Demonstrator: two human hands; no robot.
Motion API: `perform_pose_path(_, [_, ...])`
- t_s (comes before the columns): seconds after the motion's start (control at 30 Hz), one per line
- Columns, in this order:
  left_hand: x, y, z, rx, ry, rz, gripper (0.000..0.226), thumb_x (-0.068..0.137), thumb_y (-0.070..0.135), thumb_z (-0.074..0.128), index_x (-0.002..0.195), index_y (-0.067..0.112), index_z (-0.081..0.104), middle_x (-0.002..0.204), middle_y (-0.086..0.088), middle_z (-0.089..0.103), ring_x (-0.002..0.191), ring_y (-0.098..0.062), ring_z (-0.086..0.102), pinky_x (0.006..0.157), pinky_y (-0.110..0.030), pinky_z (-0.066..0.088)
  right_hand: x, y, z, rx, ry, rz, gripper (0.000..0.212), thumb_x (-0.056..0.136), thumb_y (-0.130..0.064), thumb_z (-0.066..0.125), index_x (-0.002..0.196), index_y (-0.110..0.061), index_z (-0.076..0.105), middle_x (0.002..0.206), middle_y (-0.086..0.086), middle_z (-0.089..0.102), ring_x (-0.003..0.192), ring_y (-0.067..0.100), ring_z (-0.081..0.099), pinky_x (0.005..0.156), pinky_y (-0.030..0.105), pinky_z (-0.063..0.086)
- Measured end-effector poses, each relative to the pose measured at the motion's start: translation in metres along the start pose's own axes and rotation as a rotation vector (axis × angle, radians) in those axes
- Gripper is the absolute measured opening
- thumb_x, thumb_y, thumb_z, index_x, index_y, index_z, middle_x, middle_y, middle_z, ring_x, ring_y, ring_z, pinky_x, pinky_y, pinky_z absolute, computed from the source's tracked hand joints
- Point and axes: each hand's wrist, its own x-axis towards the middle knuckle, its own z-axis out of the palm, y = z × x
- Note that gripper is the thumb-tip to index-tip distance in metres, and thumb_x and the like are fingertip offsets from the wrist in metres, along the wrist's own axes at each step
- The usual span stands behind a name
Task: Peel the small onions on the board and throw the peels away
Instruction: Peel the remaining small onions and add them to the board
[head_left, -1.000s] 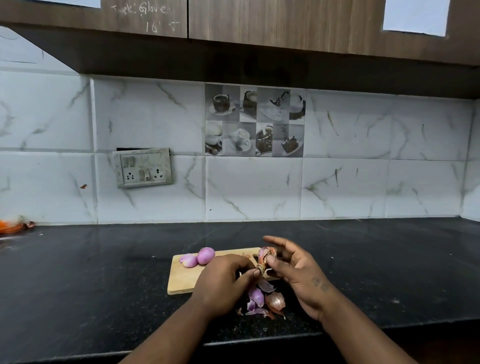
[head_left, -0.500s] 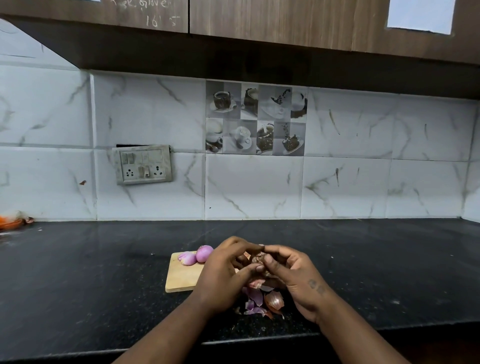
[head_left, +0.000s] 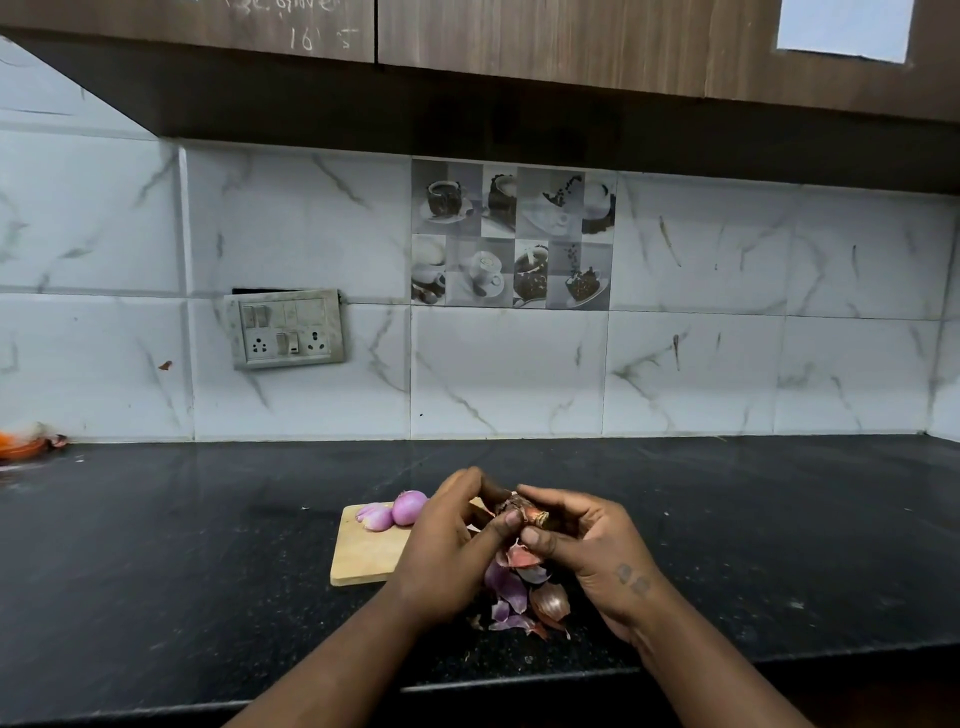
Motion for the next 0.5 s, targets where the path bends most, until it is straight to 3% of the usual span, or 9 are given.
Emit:
perform_pose_path(0.17, [-0.0029, 0.0024, -0.0004, -0.015, -0.036, -0.056, 0.016, 0.096, 0.045, 0.067, 0.102, 0.032, 0.058, 0.094, 0.004, 0.070, 0.088, -0.021, 0.070, 0.080, -0.054, 0.058, -0.0004, -0.0027, 0.0039, -0.015, 0.100, -0.065, 0.029, 0.073, -0.009, 0.084, 0.100, -0.010, 0.078, 0.100, 0.016, 0.079, 0.093, 0.028, 0.075, 0.086, 0.043, 0.060])
perform_pose_path(0.27, [-0.0037, 0.0050, 0.0005, -0.022, -0.080, -0.060, 0.024, 0.099, 0.042, 0.063, 0.122, 0.043, 0.058, 0.100, 0.005, 0.073, 0.094, -0.014, 0.072, 0.085, -0.049, 0.059, 0.0003, -0.0033, 0.0055, 0.003, 0.136, -0.066, 0.025, 0.071, -0.012, 0.084, 0.095, -0.009, 0.078, 0.096, 0.019, 0.079, 0.087, 0.031, 0.075, 0.080, 0.042, 0.061])
perform_pose_path(0.37, [-0.0041, 0.0072, 0.0008, 0.000, -0.089, -0.048, 0.023, 0.102, 0.036, 0.060, 0.125, 0.041, 0.060, 0.103, 0.005, 0.075, 0.098, -0.013, 0.073, 0.088, -0.047, 0.059, -0.0002, -0.0045, 0.0038, 0.015, 0.120, -0.045, 0.029, 0.073, -0.006, 0.083, 0.101, -0.005, 0.078, 0.099, 0.021, 0.079, 0.095, 0.039, 0.076, 0.082, 0.043, 0.062])
perform_pose_path(0.5, [-0.0037, 0.0082, -0.0017, 0.005, -0.064, -0.039, 0.013, 0.105, 0.030, 0.057, 0.117, 0.033, 0.060, 0.104, 0.007, 0.075, 0.101, -0.011, 0.071, 0.091, -0.048, 0.056, -0.0015, -0.0064, 0.0020, 0.073, 0.043, 0.006, 0.038, 0.077, 0.007, 0.079, 0.113, -0.003, 0.076, 0.107, 0.021, 0.078, 0.101, 0.036, 0.075, 0.085, 0.040, 0.061])
